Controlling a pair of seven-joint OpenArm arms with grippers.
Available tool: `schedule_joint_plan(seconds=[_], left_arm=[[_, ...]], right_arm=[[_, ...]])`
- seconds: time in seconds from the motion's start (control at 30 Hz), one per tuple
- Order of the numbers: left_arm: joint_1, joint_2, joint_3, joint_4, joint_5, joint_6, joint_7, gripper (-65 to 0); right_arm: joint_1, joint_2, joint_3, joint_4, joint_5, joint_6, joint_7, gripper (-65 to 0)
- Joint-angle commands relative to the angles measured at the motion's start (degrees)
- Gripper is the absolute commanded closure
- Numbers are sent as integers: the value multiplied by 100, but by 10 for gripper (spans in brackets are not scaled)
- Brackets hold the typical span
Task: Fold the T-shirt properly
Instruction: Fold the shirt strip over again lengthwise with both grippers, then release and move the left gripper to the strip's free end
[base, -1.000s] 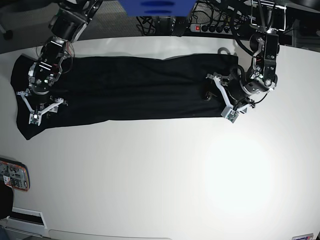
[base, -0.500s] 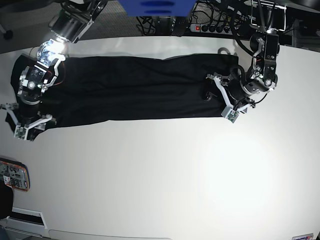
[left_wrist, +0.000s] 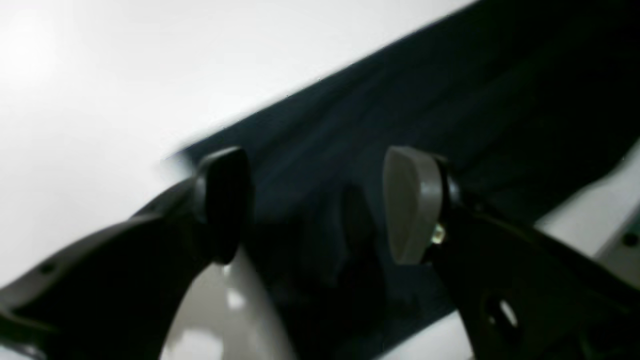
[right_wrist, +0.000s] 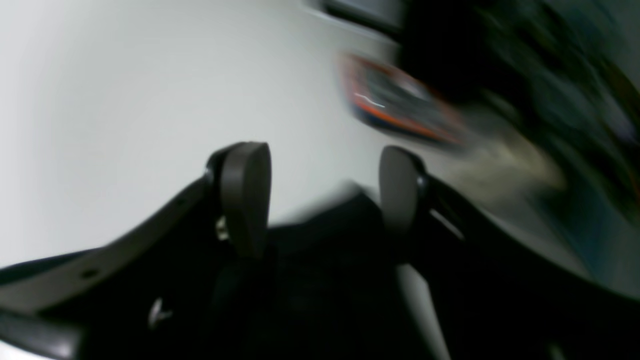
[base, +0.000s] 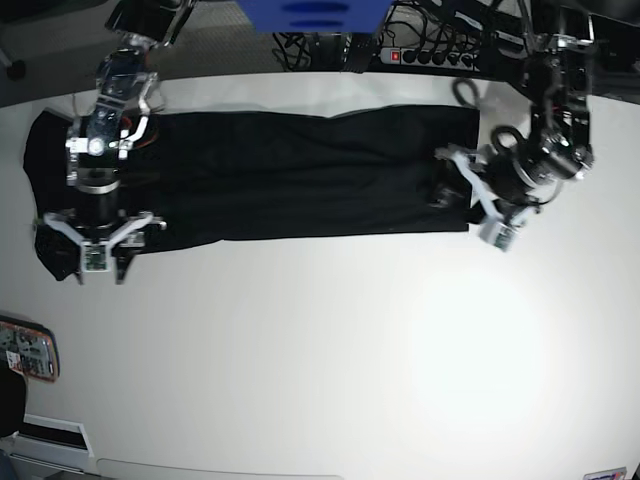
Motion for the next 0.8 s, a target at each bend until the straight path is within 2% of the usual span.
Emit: schedule_joint_plan(seconds=[0.0, 0.07, 0.13, 0.27, 0.37, 0.5, 0.63, 0.77], left_arm=[[-140, -118, -159, 100, -496, -100, 40, -415], [-149, -294, -554, 73, -1164, -100, 497, -415], [-149, -417, -1029, -129, -1780, -100, 963, -415], [-202, -672, -1688, -551, -2457, -100, 1517, -410], [-210, -672, -2049, -867, -2518, -100, 1877, -410], [-237, -689, -2066, -1509, -2536, -109, 1833, -410], [-404, -619, -2040, -2186, -2545, -399, 1868, -412], [-536, -549, -2040, -2810, -2510, -425, 1824, -410]], right_arm=[[-98, 81, -102, 169, -17, -85, 86, -330], [-291, 63, -375, 292, -17, -94, 68, -330], [-414, -104, -621, 292, -17, -94, 68, -330], [-669, -297, -1034, 318, -35, -94, 68, -330], [-854, -297, -1447, 318, -26, -103, 77, -330], [-880, -297, -1816, 318, -26, -112, 68, -330], [-880, -297, -1904, 318, -35, -112, 68, -330], [-889, -297, -1887, 318, -35, -112, 68, -330]])
